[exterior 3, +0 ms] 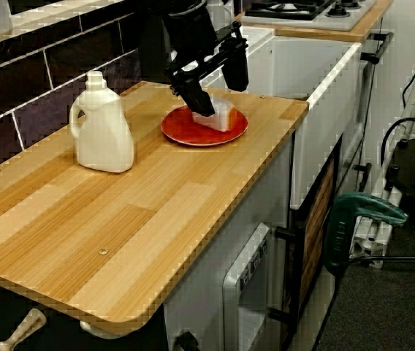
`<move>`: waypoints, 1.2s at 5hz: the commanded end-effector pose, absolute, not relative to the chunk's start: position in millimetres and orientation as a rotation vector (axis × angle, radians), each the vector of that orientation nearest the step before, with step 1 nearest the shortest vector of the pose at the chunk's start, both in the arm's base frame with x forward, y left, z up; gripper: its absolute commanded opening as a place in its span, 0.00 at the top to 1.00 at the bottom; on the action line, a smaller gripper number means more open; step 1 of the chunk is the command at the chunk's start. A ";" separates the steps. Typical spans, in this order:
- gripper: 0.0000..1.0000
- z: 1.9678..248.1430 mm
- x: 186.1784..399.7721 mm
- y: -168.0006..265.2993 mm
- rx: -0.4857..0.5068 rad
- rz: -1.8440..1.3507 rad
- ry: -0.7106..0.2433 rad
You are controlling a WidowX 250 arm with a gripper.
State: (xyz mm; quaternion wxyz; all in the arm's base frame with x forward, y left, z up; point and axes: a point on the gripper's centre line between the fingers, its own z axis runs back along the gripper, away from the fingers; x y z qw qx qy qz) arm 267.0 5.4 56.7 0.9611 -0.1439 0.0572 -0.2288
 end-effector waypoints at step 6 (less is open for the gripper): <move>0.00 65.9 259.2 -11.6 -0.256 -0.503 0.072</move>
